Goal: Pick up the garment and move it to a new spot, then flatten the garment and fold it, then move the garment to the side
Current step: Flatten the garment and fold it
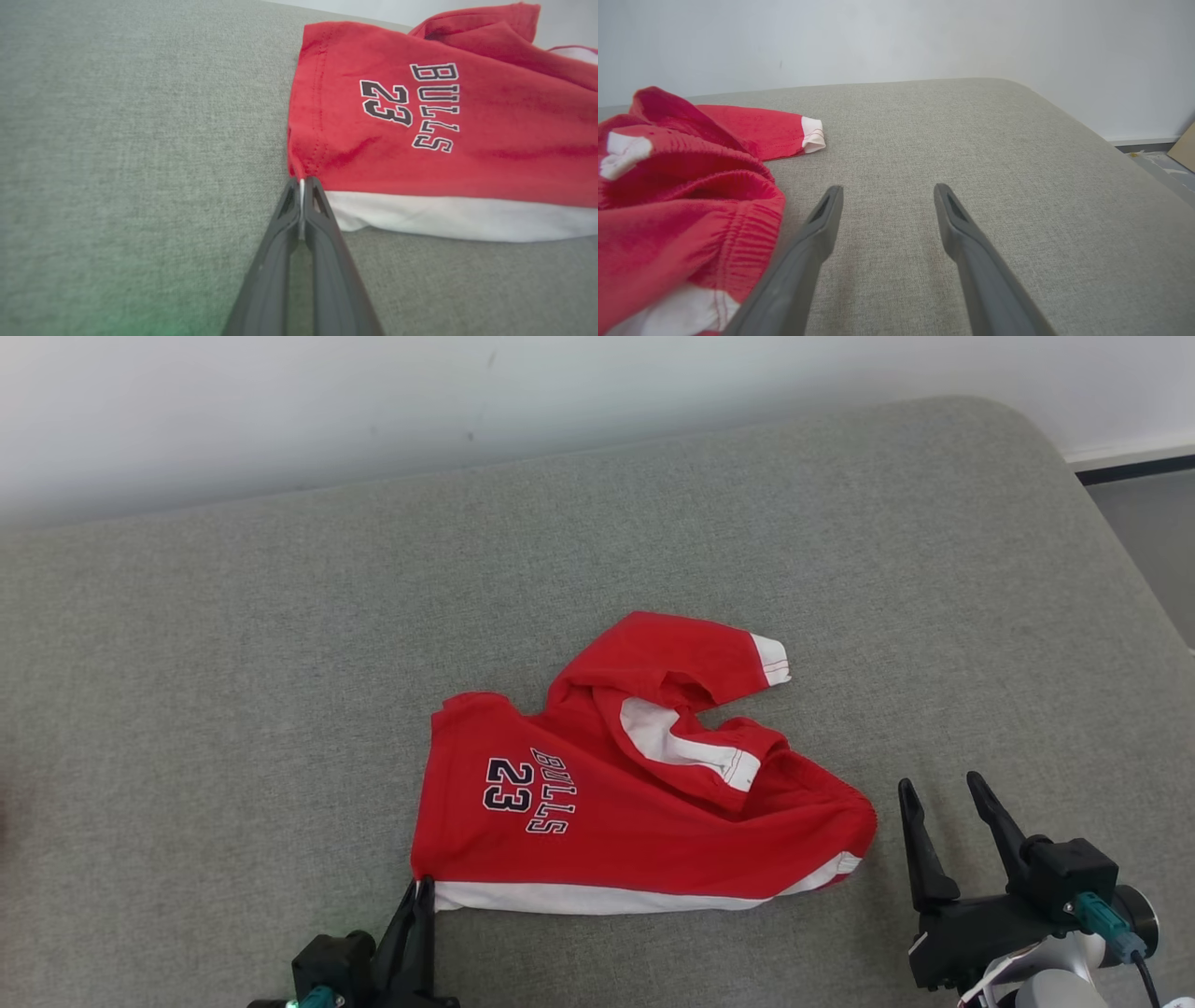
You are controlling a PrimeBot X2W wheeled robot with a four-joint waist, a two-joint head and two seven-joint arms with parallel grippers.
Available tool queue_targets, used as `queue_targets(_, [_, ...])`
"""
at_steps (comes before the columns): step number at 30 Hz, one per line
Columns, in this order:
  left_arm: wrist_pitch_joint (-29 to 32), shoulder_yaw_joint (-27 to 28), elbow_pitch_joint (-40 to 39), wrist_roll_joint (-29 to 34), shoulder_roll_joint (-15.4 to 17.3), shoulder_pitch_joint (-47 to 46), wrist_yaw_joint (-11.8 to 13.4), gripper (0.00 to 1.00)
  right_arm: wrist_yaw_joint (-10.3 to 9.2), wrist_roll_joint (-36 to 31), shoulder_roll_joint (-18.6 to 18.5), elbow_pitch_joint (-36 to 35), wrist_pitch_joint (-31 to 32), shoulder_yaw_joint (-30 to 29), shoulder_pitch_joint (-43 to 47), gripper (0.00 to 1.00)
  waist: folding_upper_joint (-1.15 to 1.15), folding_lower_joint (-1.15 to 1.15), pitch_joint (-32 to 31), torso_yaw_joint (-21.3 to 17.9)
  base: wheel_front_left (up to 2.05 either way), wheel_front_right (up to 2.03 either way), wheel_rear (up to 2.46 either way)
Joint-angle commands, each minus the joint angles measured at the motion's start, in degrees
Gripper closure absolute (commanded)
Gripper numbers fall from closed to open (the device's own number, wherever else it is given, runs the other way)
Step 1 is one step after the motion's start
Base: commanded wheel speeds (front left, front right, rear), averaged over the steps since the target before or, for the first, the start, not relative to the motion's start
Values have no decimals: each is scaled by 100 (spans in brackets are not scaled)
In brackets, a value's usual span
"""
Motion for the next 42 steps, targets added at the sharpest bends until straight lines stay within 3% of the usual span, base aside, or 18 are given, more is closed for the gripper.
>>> queue_targets(1, [-8, 22, 46, 22, 11, 38, 10, 100, -13, 23, -10, -12, 0, 16, -2, 0, -1, -1, -34, 43, 0, 0, 0])
queue_targets(9, [-13, 326, -484, 253, 11, 536, 312, 100, -13, 206, 15, -58, 0, 253, 154, 0, -1, -1, -333, 447, 0, 0, 0])
queue_targets(17, [-13, 490, -494, 374, 10, 966, 351, 100, -13, 488, -1, -147, 0, 803, 328, 0, -1, -1, -560, 824, 0, 0, 0])
queue_targets(18, [-13, 495, -512, 370, 11, 975, 362, 77, -13, 536, -36, -176, 0, 861, 346, 0, -1, -1, -576, 850, 0, 0, 0])
queue_targets(19, [-13, 493, -520, 349, 12, 993, 367, 11, -13, 594, -64, -218, 0, 936, 369, 0, -1, -1, -592, 866, 0, 0, 0])
queue_targets(20, [-13, 478, -522, 334, 10, 1017, 375, 0, -13, 648, -88, -267, 0, 1034, 394, 0, -1, -1, -610, 876, 0, 0, 0])
queue_targets(24, [-13, 426, -570, 324, 9, 1056, 378, 0, -13, 821, -252, -483, 0, 1390, 488, 0, -1, -1, -664, 881, 0, 0, 0])
queue_targets(30, [-13, 423, -636, 323, 10, 1079, 419, 0, -13, 1265, -521, -696, -1, 2376, 644, 0, -1, -1, -756, 826, 0, 0, 0])
queue_targets(36, [-13, 351, -667, 304, 11, 1057, 417, 0, -13, 1723, -467, -167, -1, 3104, 364, 0, -1, -1, -735, 869, 0, 0, 0])
queue_targets(42, [-13, 304, -692, 293, 12, 1009, 413, 0, -13, 1645, -250, 369, 0, 3206, -43, 0, -1, -1, -673, 1044, 0, 0, 0])
